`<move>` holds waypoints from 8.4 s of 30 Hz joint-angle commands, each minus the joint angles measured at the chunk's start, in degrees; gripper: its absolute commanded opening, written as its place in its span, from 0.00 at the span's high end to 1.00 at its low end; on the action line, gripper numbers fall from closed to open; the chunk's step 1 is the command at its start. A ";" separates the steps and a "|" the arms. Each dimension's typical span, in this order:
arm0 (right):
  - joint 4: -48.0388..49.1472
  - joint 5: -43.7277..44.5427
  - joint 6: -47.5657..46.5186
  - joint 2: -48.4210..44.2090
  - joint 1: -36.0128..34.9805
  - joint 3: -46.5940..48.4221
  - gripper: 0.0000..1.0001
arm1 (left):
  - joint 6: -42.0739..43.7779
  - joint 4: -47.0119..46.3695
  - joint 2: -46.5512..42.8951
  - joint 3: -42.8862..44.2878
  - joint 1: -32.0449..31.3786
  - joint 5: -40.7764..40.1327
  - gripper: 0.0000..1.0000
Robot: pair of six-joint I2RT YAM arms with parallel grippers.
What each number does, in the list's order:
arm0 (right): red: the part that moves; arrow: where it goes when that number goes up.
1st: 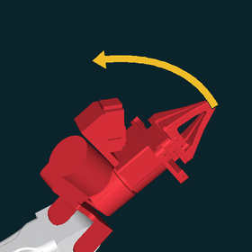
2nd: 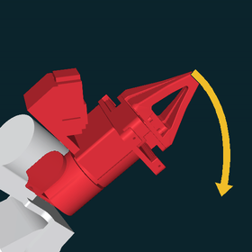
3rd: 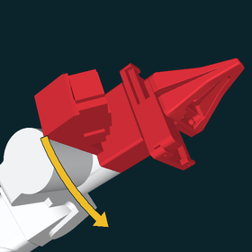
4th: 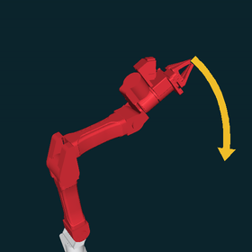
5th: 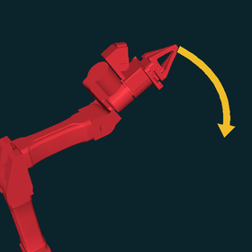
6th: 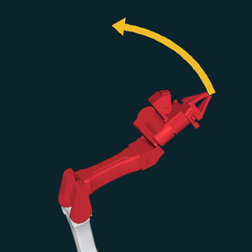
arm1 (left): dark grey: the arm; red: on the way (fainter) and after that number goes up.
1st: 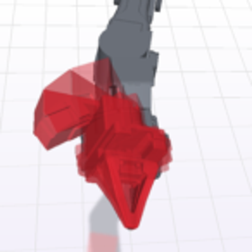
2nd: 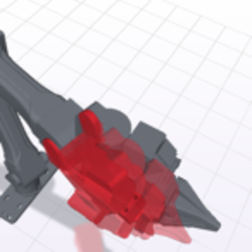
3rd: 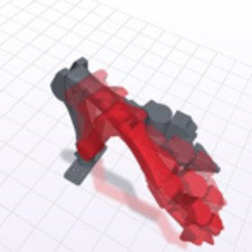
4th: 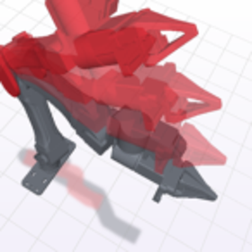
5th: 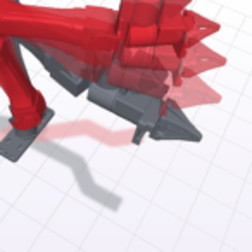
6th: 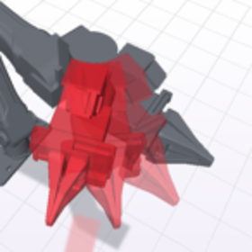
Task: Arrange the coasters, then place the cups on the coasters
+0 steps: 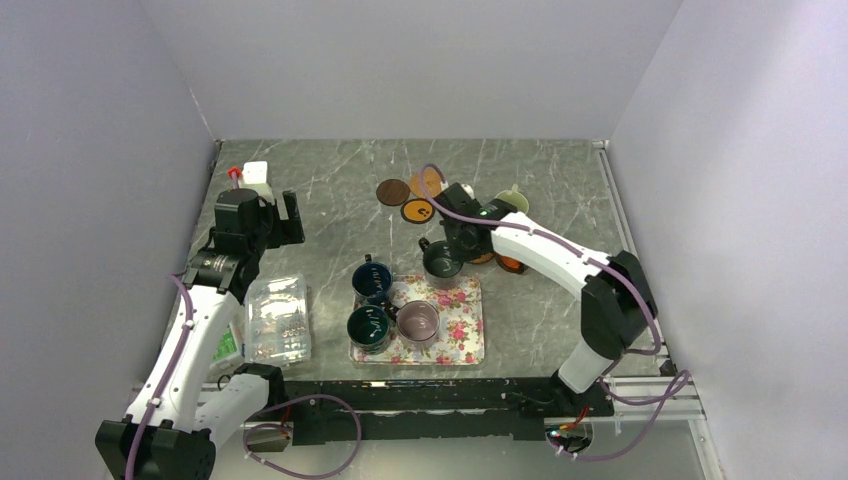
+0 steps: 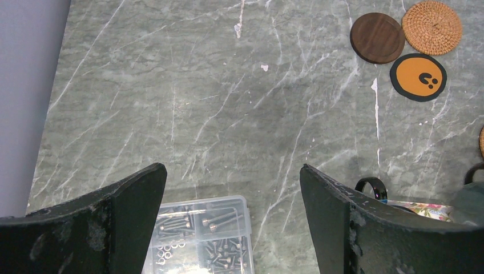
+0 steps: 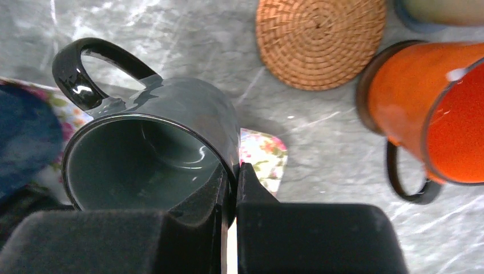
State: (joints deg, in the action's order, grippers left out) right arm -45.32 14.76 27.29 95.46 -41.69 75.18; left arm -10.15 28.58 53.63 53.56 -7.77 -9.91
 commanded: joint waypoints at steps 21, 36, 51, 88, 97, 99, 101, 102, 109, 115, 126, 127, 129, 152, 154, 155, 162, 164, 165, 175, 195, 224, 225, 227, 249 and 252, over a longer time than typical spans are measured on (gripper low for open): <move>11.30 -10.29 -24.36 -14.88 2.38 -16.60 0.63 | -0.29 -0.72 0.66 0.58 -0.23 1.10 0.06; -5.98 3.83 17.22 -25.65 0.75 -14.10 0.32 | -0.39 -0.54 0.64 0.75 -0.23 1.16 0.06; 4.27 -3.60 31.40 -26.81 -0.32 -25.98 0.45 | -0.29 -0.63 0.30 0.58 -0.32 0.81 0.06; 8.25 -17.84 -28.54 -21.16 5.65 -18.12 1.00 | -0.13 -0.54 0.84 0.58 -0.32 0.59 0.06; 9.18 -16.30 -31.17 -16.93 5.53 -16.98 1.00 | -0.13 -0.67 0.89 0.52 -0.32 0.75 0.06; 9.42 -16.09 -31.65 -15.60 5.55 -16.59 1.00 | -0.13 -0.67 0.91 0.50 -0.32 0.79 0.06; 9.70 -15.30 -32.26 -14.29 5.57 -16.25 1.00 | -0.13 -0.63 0.93 0.49 -0.32 0.72 0.06; 9.94 -15.00 -32.37 -13.68 5.55 -16.10 1.00 | -0.13 -0.63 0.93 0.49 -0.27 0.74 0.06; 12.96 -15.44 -30.76 -12.14 5.48 -14.43 0.77 | -0.13 -0.72 1.33 0.49 -0.32 0.93 0.06; 13.63 -11.33 -26.18 -12.89 5.34 -12.97 0.46 | -0.12 -0.63 1.51 0.49 -0.33 0.81 0.06; -15.80 7.62 6.34 -11.81 5.01 0.68 0.30 | -0.13 -0.80 1.86 0.49 -0.32 1.07 0.06; -16.19 6.61 7.68 -12.36 4.99 0.26 0.32 | -0.11 -0.80 1.88 0.49 -0.34 1.05 0.06; -14.40 3.25 10.15 -14.06 5.04 -2.48 0.32 | -0.13 -0.72 1.70 0.49 -0.37 0.98 0.06; -2.83 -6.24 20.17 -14.10 3.74 -14.68 0.66 | -0.02 -0.54 2.07 0.49 -0.67 0.53 0.06; -3.01 -5.33 19.83 -13.50 3.56 -14.42 0.68 | 0.00 -0.54 2.17 0.49 -0.67 0.67 0.06; -2.96 -5.06 19.56 -13.22 3.49 -14.32 0.71 | 0.01 -0.54 2.18 0.49 -0.67 0.68 0.06; -1.96 -2.92 15.40 -10.77 3.46 -12.14 0.96 | -0.02 -0.47 2.57 0.49 -0.67 0.41 0.06; -1.31 -1.46 11.94 -9.68 3.50 -10.99 1.00 | 0.09 -0.46 2.69 0.49 -0.67 0.31 0.06; -1.16 -0.17 9.76 -8.77 3.52 -10.29 1.00 | 0.05 -0.45 2.67 0.49 -0.67 0.31 0.06; 2.96 -3.39 -22.99 -8.80 3.92 -7.16 1.00 | 0.13 -0.37 3.01 0.57 -0.67 -0.06 0.06; -4.12 2.29 -16.36 -6.96 4.15 -1.72 0.52 | -0.04 -0.37 3.04 0.49 -0.67 0.61 0.06; -3.03 -4.96 9.44 -9.58 3.34 -10.81 0.66 | -0.13 -0.37 2.97 0.49 -0.76 0.74 0.06; -3.39 -4.00 9.67 -8.99 3.15 -10.42 0.66 | -0.13 -0.37 2.97 0.51 -0.76 0.65 0.06; -3.99 -2.06 10.04 -8.04 2.83 -9.88 0.69 | -0.13 -0.37 3.02 0.53 -0.76 0.55 0.06; -7.84 0.59 1.48 -4.68 7.02 5.83 1.00 | 0.11 -0.19 3.13 0.58 -0.76 -0.26 0.06; -5.92 -1.69 -2.37 -4.36 9.63 6.45 1.00 | 0.13 -0.10 3.06 0.66 -0.79 -0.48 0.06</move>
State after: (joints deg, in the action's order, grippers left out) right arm -53.87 14.63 31.16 91.07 -35.09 78.43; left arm -10.15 28.64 56.88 53.56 -8.34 -9.96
